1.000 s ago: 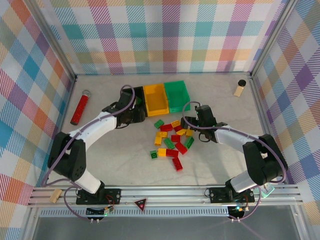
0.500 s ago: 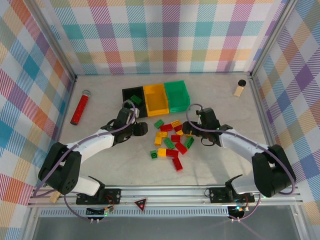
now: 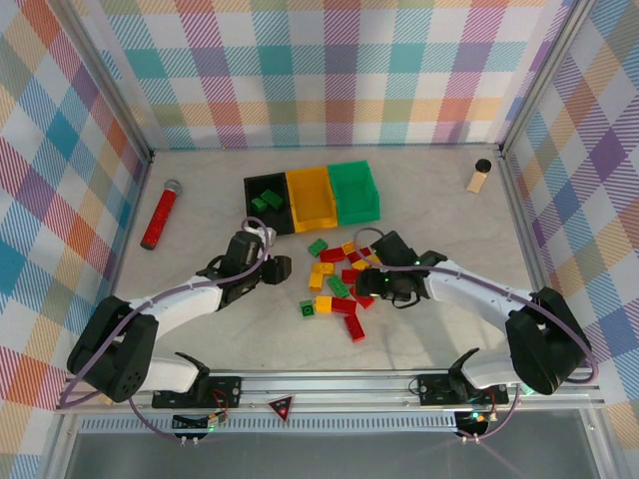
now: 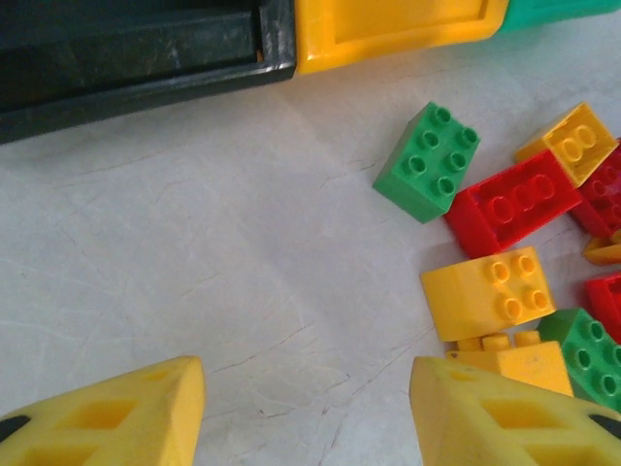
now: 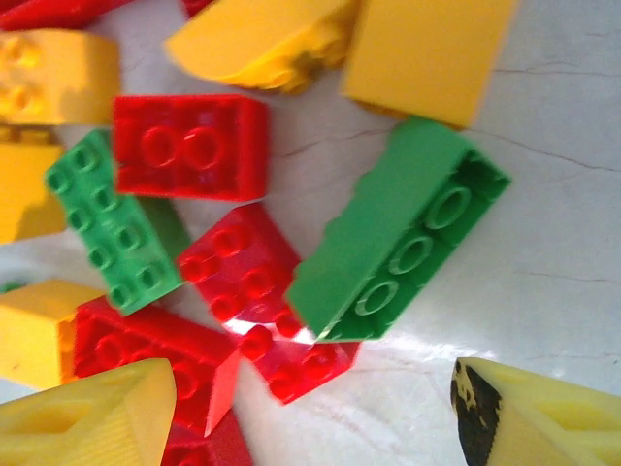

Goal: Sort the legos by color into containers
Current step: Pick up the lego from the center of the table.

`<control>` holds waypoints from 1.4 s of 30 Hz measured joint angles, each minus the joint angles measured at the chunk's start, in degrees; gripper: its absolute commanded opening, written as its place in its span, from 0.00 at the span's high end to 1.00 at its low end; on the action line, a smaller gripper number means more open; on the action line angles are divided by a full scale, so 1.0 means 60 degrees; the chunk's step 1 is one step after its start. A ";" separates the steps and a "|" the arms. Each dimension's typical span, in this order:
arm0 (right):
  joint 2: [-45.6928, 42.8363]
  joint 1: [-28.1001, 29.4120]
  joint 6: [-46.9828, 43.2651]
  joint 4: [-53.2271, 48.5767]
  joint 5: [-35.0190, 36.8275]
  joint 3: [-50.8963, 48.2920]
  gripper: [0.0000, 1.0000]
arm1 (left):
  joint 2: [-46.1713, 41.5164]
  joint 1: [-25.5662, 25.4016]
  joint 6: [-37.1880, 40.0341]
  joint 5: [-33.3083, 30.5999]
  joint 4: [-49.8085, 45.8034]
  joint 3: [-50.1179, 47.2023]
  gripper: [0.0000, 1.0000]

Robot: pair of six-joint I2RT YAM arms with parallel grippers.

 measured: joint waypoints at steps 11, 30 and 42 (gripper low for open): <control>0.2342 0.0280 -0.0685 -0.0809 0.0044 0.2732 0.26 | -0.0018 0.0000 0.0022 0.0029 0.0066 0.0306 0.41; 0.4335 0.0641 -0.0605 -0.1096 0.1173 0.3840 0.34 | -0.0018 0.0000 0.0029 0.0095 -0.0076 0.0321 0.41; 0.4175 0.0656 -0.0696 -0.0433 0.1213 0.3537 0.48 | -0.0211 0.0000 0.0131 -0.0164 -0.0321 0.0324 0.41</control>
